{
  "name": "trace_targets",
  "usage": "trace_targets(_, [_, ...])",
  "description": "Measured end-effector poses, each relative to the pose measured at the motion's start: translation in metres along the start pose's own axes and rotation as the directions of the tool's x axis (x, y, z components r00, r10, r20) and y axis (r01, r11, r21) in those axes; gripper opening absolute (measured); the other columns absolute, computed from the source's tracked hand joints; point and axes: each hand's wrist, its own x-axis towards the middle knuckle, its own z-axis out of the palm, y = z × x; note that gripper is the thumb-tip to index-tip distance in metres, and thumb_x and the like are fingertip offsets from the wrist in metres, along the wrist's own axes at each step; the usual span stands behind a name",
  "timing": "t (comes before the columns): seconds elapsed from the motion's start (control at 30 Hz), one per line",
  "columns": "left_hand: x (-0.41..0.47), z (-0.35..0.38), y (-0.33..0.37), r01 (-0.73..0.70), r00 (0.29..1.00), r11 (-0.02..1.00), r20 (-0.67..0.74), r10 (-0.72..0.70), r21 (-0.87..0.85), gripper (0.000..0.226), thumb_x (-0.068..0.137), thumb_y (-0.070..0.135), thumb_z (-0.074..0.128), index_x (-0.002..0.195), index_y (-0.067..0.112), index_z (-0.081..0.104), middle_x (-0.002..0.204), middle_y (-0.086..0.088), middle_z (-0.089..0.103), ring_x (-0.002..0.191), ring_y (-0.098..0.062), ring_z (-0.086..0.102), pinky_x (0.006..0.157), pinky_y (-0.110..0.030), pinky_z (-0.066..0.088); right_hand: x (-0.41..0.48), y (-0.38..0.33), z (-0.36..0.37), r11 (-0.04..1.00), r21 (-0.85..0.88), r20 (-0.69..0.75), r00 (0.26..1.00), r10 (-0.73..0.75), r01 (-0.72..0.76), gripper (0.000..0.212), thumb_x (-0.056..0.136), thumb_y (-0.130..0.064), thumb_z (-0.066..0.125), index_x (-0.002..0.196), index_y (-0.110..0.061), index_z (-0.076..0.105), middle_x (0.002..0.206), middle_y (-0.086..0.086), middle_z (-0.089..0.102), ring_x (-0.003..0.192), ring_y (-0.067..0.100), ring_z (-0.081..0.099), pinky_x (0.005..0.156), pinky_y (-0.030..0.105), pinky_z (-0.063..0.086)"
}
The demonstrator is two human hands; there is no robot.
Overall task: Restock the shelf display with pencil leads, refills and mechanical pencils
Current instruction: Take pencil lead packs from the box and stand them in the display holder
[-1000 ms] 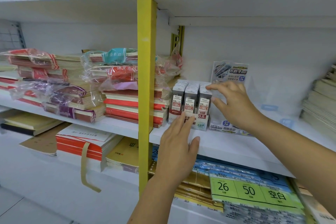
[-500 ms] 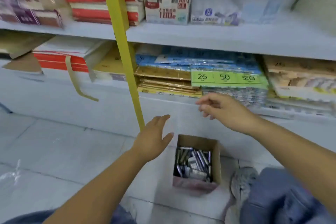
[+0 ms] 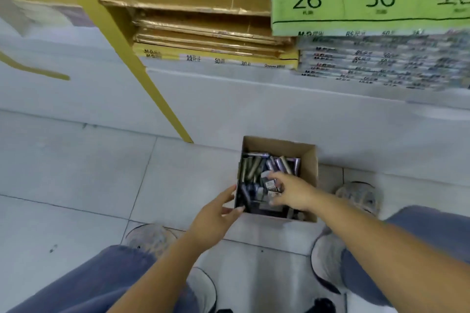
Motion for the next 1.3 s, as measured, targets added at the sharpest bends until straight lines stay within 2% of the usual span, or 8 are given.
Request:
trace_targets(0.13, [0.005,0.003,-0.009,0.019,1.000,0.998,-0.006,-0.019,-0.055,0.056,0.098,0.034,0.059,0.148,0.042,0.037,0.142,0.007,0.055,0.112,0.007,0.059,0.088,-0.006,0.043,0.016,0.006,0.012,0.994,-0.098,-0.054,0.998,0.034,-0.039,0.098,0.067,-0.026,0.088,0.146,-0.017,0.031,0.141,0.008,0.045,0.126,0.021,0.047,0.101,0.026,0.041])
trace_targets(0.23, [0.006,0.003,-0.013,0.018,1.000,0.998,-0.005,-0.018,-0.066,0.054,0.097,0.035,0.060,0.143,0.052,0.038,0.140,0.011,0.055,0.107,0.017,0.057,0.084,-0.003,0.042,0.019,0.008,0.015,0.990,-0.133,-0.127,0.991,0.030,-0.047,0.104,0.062,-0.031,0.090,0.145,-0.015,0.029,0.148,0.008,0.035,0.134,0.024,0.037,0.110,0.031,0.034])
trace_targets(0.4, [0.007,0.005,-0.017,0.029,0.999,0.997,-0.014,-0.030,-0.070,0.054,0.097,0.038,0.059,0.146,0.050,0.037,0.141,0.012,0.054,0.105,0.017,0.058,0.081,-0.002,0.043,0.024,0.010,0.019,0.986,-0.166,-0.151,0.989,0.007,-0.032,0.103,0.065,-0.031,0.088,0.147,-0.017,0.028,0.138,0.008,0.046,0.123,0.025,0.048,0.102,0.038,0.044])
trace_targets(0.63, [0.004,0.006,-0.016,0.019,1.000,0.994,-0.012,-0.021,-0.105,0.053,0.099,0.038,0.057,0.144,0.055,0.036,0.142,0.012,0.053,0.102,0.021,0.057,0.086,-0.009,0.043,0.026,0.011,0.020,0.983,-0.175,-0.098,0.992,-0.078,0.060,0.062,0.066,-0.031,0.086,0.115,-0.031,0.048,0.104,-0.008,0.053,0.090,0.012,0.053,0.071,0.024,0.040])
trace_targets(0.8, [0.003,0.006,-0.016,0.020,1.000,0.993,-0.007,-0.021,-0.115,0.052,0.099,0.040,0.057,0.141,0.059,0.036,0.142,0.012,0.052,0.103,0.019,0.057,0.087,-0.012,0.043,0.027,0.015,0.019,0.971,-0.226,-0.009,0.996,-0.084,0.079,0.057,0.068,-0.028,0.086,0.107,-0.034,0.046,0.106,-0.006,0.053,0.091,0.015,0.054,0.071,0.026,0.042])
trace_targets(1.03, [0.003,0.006,-0.015,0.026,1.000,0.992,-0.004,-0.026,-0.122,0.054,0.099,0.040,0.056,0.146,0.053,0.034,0.143,0.011,0.052,0.102,0.012,0.062,0.084,-0.010,0.044,0.030,0.013,0.018,0.897,-0.437,0.096,0.995,-0.031,0.070,0.061,0.079,-0.030,0.077,0.133,-0.020,0.053,0.129,0.005,0.059,0.113,0.024,0.056,0.088,0.031,0.046])
trace_targets(1.13, [0.003,0.005,-0.015,0.021,1.000,0.991,-0.002,-0.021,-0.130,0.053,0.099,0.040,0.056,0.145,0.055,0.035,0.142,0.012,0.052,0.101,0.018,0.059,0.077,-0.003,0.044,0.031,0.013,0.012,0.945,-0.325,0.098,0.995,0.009,0.024,0.052,0.083,-0.030,0.074,0.129,-0.017,0.054,0.128,0.004,0.059,0.109,0.022,0.057,0.085,0.029,0.048])
trace_targets(1.3, [0.002,0.005,-0.014,0.014,1.000,0.990,0.004,-0.014,-0.138,0.052,0.099,0.041,0.055,0.143,0.058,0.034,0.143,0.013,0.051,0.103,0.017,0.059,0.076,-0.001,0.043,0.027,0.006,-0.007,0.966,0.259,0.052,0.999,-0.015,0.001,0.049,0.087,-0.021,0.070,0.134,-0.023,0.052,0.126,-0.010,0.059,0.107,0.013,0.061,0.098,0.034,0.048])
